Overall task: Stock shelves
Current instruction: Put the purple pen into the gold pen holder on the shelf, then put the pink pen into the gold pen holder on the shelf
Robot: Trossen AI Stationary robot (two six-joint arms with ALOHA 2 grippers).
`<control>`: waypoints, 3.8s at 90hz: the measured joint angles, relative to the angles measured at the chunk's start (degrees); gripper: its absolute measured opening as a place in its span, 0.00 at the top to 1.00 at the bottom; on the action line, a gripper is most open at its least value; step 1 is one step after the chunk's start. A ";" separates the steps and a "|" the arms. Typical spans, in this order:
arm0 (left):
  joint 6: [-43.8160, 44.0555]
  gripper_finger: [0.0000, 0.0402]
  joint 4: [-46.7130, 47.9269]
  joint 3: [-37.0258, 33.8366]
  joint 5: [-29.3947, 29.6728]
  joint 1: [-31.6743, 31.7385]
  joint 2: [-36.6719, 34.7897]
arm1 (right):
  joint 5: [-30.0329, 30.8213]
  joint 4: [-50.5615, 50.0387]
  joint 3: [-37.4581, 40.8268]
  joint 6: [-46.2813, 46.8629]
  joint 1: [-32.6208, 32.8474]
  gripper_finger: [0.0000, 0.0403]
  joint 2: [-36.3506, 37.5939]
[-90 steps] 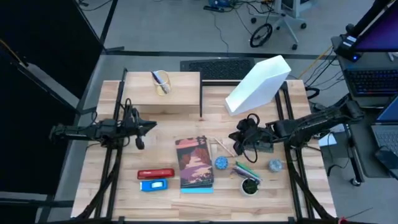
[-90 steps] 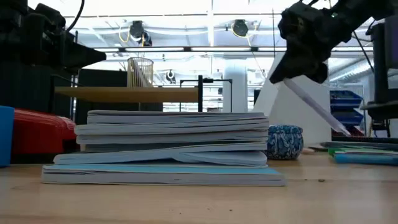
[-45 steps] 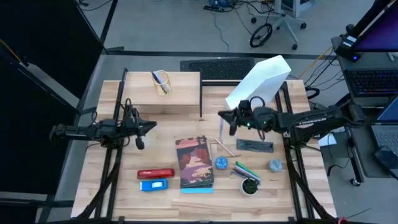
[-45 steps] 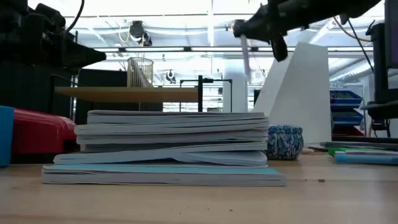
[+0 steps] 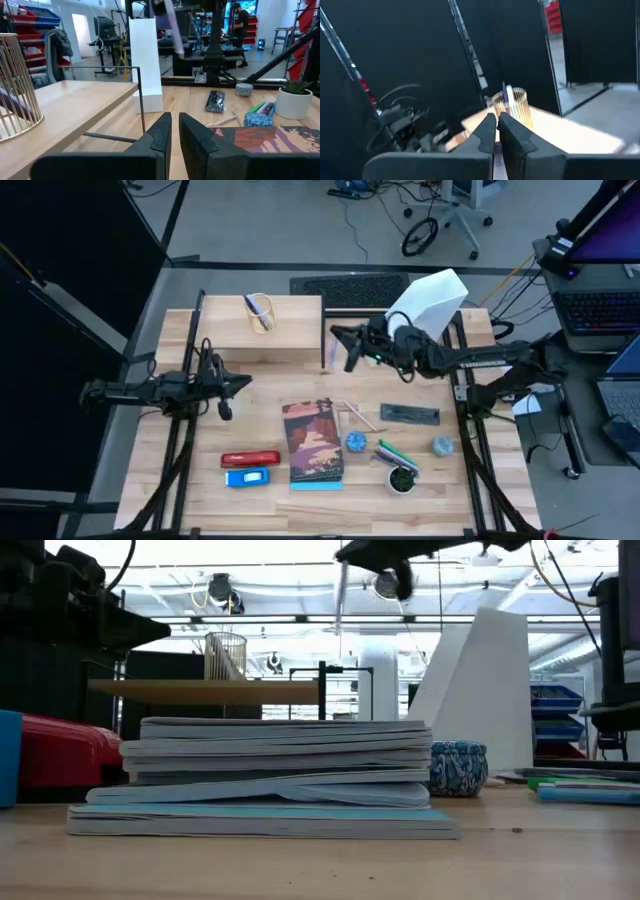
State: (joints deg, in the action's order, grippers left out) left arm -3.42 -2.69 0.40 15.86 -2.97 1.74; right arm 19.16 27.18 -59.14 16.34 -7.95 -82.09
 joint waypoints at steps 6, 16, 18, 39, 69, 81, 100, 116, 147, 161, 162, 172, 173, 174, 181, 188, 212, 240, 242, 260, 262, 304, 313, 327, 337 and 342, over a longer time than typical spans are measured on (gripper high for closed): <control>0.00 0.94 0.01 0.00 0.00 -0.01 0.02 | 0.02 -0.24 -4.64 -1.44 -0.74 1.00 -3.33; 0.00 0.94 0.01 0.00 0.00 0.00 0.02 | 0.00 -0.37 -12.50 -3.71 -1.86 1.00 -8.69; 0.00 0.94 0.01 0.00 0.00 0.00 0.00 | 0.03 -0.33 -14.06 -4.21 -2.05 1.00 -9.74; -0.02 0.94 -0.01 0.00 0.03 0.01 0.00 | 0.01 -0.40 -29.37 -9.15 -4.60 1.00 -21.09; -0.07 0.94 -0.01 0.00 0.22 0.00 0.00 | -0.24 1.76 -43.67 -10.06 -8.17 1.00 -34.76; -0.07 0.94 -0.01 0.00 0.28 0.00 0.00 | -1.32 2.27 -47.44 -9.60 -8.65 1.00 -38.16; -0.04 0.94 -0.01 0.00 0.31 -0.01 0.01 | -1.53 2.19 -50.03 -10.86 -8.61 1.00 -38.60; -0.02 0.94 -0.01 0.00 0.31 0.00 0.02 | -1.53 3.97 -50.03 -11.26 -9.04 1.00 -38.05; -0.02 0.94 -0.01 0.00 0.50 0.00 0.02 | -1.54 8.22 -50.05 -6.56 -9.97 1.00 -43.57; -0.02 0.94 -0.01 0.00 0.50 -0.01 0.02 | -1.52 4.49 -49.98 -6.34 -9.97 1.00 -44.63; -0.02 0.94 -0.01 0.00 0.50 -0.01 0.02 | -1.51 4.02 -49.98 -6.36 -9.97 1.00 -44.63; -0.02 0.94 -0.01 0.00 0.50 -0.01 0.00 | -1.53 2.07 -49.98 -6.49 -10.08 0.98 -44.63; -0.02 0.94 -0.01 0.00 0.50 0.00 0.02 | -1.53 1.94 -49.98 -6.49 -10.10 0.98 -44.63; -0.02 0.94 -0.01 0.00 0.50 0.01 0.01 | -1.53 1.74 -49.98 -6.50 -10.11 0.98 -44.63; -0.02 0.94 -0.01 0.00 0.50 -0.01 0.01 | -1.51 0.44 -49.98 -7.41 -10.23 0.95 -44.63; -0.02 0.94 -0.01 0.00 0.50 0.00 0.02 | -1.51 -0.67 -49.98 -8.99 -10.25 0.91 -44.63; -0.02 0.94 -0.01 0.00 0.50 -0.01 0.02 | -1.55 -2.73 -49.96 -9.96 -10.21 0.67 -43.49; -0.02 0.94 -0.01 0.00 0.50 0.01 0.00 | -1.58 -19.85 -49.90 -11.02 -9.55 0.54 -31.73; -0.02 0.94 -0.01 0.00 0.50 -0.01 0.02 | -1.60 -21.43 -49.92 -11.03 -9.55 0.54 -30.75; -0.02 0.94 -0.01 0.00 0.48 -0.01 0.02 | -2.28 -40.91 -49.98 -10.78 -9.00 0.55 -21.46; -0.02 0.94 -0.01 0.00 0.48 -0.01 0.02 | -3.11 -43.82 -49.98 -10.59 -8.97 0.55 -20.50; -0.01 0.94 -0.02 0.00 0.48 0.00 0.00 | -7.08 -83.20 -39.52 0.92 -0.36 0.56 -11.78; -0.01 0.94 -0.01 0.00 0.48 -0.01 0.01 | -7.10 -80.24 -31.02 4.28 2.65 0.56 -10.58; -0.01 0.94 -0.01 0.00 0.48 -0.01 0.02 | -7.09 -72.76 -17.99 9.87 6.06 0.56 -10.38; 0.00 0.94 -0.01 0.00 0.48 0.00 0.02 | -7.37 -67.55 -9.86 15.42 7.61 0.56 -10.38; 0.00 0.94 -0.01 0.00 0.48 0.01 0.00 | -7.38 -66.12 -6.74 18.36 8.04 0.56 -10.38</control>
State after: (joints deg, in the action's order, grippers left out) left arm -3.42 -2.70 0.40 16.34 -2.96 1.74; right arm 11.77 -38.94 -65.88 34.69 0.09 -92.47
